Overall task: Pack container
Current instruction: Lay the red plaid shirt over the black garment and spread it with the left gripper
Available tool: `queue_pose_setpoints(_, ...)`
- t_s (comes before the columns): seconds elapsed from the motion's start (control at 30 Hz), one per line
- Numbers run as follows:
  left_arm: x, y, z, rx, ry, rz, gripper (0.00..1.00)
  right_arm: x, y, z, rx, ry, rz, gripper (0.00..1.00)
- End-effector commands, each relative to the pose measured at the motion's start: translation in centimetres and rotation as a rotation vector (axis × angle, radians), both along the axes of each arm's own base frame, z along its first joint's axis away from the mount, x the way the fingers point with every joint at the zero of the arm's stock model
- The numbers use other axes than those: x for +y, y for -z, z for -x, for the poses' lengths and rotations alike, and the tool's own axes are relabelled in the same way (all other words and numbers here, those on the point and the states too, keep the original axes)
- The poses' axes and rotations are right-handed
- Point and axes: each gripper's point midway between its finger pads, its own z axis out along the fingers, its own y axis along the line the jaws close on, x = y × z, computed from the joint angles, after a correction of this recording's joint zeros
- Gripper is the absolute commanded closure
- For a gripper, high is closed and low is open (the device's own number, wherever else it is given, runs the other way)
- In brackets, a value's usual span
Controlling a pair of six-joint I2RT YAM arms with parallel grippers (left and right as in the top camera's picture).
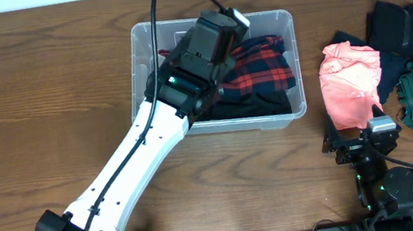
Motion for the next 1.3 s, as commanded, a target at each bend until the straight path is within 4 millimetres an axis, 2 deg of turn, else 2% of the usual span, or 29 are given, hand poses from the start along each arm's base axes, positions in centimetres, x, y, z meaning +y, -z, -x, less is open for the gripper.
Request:
queue_pose_setpoints(0.0, -2.1, 0.5, 1.9, 0.132, 0.024, 0.168, 0.89, 0.2, 0.1, 0.0, 0.002, -0.007, -0.01, 0.01)
queue_pose_setpoints(0.17, -4.4, 3.4, 4.7, 0.348, 0.097, 0.263, 0.9, 0.2, 0.1, 0.0, 0.002, -0.007, -0.01, 0.01)
queue_pose_setpoints(0.3, -6.0, 7.4, 6.3, 0.525, 0.134, 0.278, 0.91, 0.2, 0.1, 0.0, 0.002, -0.007, -0.01, 0.01)
queue_pose_setpoints(0.57, -5.6, 18.0, 5.8, 0.705, 0.049, 0.136, 0.94, 0.2, 0.1, 0.0, 0.002, -0.007, -0.01, 0.01)
queue_pose_setpoints(0.67, -5.5, 20.1, 5.8, 0.739, 0.023, 0.119, 0.94, 0.2, 0.1, 0.0, 0.002, -0.007, -0.01, 0.01)
queue_pose_setpoints(0.77, -5.6, 20.1, 5.7, 0.738, 0.016, 0.125, 0.94, 0.2, 0.1, 0.0, 0.002, -0.007, -0.01, 0.01)
queue_pose_setpoints(1.03, -6.0, 17.6, 5.2, 0.684, 0.033, 0.163, 0.94, 0.2, 0.1, 0.0, 0.002, -0.007, -0.01, 0.01)
queue_pose_setpoints(1.17, -6.2, 15.1, 5.0, 0.639, 0.048, 0.195, 0.94, 0.2, 0.1, 0.0, 0.002, -0.007, -0.01, 0.01)
queue_pose_setpoints(1.27, -6.3, 12.1, 4.8, 0.58, 0.067, 0.234, 0.94, 0.2, 0.1, 0.0, 0.002, -0.007, -0.01, 0.01)
